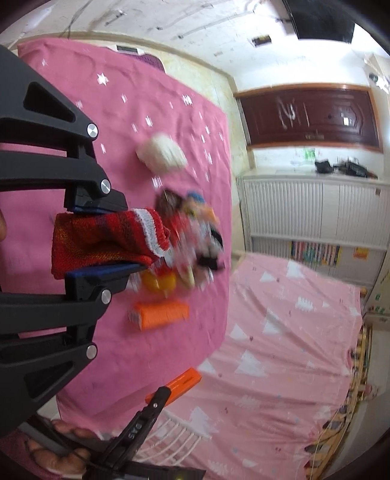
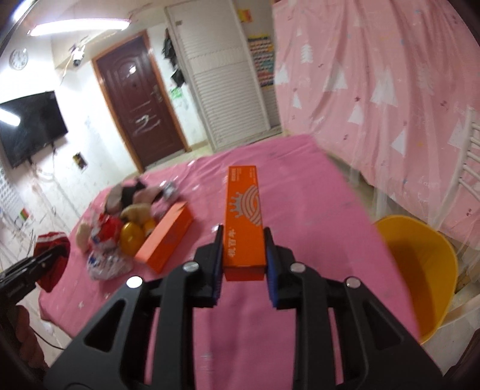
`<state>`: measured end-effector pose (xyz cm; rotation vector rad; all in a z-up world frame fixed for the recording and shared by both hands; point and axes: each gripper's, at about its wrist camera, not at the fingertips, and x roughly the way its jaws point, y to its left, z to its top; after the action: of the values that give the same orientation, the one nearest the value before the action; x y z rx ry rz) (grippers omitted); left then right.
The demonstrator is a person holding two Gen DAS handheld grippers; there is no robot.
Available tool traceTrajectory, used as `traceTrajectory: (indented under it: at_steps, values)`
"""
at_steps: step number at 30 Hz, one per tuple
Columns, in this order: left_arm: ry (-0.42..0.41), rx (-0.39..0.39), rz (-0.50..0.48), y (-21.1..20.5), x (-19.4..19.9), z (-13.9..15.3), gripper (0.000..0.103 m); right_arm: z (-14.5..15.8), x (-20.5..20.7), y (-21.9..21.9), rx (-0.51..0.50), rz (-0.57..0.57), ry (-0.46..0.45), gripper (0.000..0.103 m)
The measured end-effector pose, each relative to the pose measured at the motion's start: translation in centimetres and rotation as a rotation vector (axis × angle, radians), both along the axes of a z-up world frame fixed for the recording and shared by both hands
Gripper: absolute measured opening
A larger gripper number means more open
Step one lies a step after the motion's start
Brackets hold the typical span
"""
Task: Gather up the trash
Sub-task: 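Carry both items to the yellow bucket and open both tools over it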
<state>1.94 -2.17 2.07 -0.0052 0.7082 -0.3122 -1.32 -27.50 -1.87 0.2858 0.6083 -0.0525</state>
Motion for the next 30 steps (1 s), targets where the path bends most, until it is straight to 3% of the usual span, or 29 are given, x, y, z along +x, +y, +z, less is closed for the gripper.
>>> traceTrajectory:
  at_steps: [7,11,18,21,23,24,30]
  values:
    - [-0.004,-0.053,-0.224,-10.0,0.9,2.6,0.020,1.4,-2.2,-6.9,-0.019,-0.172,-0.047,0.022]
    - [0.168,-0.156,-0.323,-17.3,3.5,2.0,0.020,1.9,-3.6,-10.4,-0.025,-0.266,-0.063,0.022]
    - [0.353,-0.171,-0.436,-28.9,5.5,-2.0,0.021,1.5,-4.9,-14.5,-0.005,-0.354,-0.064,0.022]
    - [0.394,-0.170,-0.469,-32.3,5.8,-3.4,0.037,1.3,-5.5,-15.8,-0.014,-0.399,-0.057,0.023]
    - [0.402,-0.173,-0.460,-33.3,6.3,-3.9,0.066,1.1,-6.1,-17.1,0.008,-0.428,-0.061,0.023]
    - [0.399,-0.176,-0.449,-33.6,6.5,-4.0,0.071,1.0,-6.4,-17.9,0.039,-0.429,-0.066,0.023]
    - [0.377,-0.189,-0.379,-31.1,7.0,-3.5,0.074,-0.5,-5.6,-19.3,0.060,-0.418,0.003,0.023]
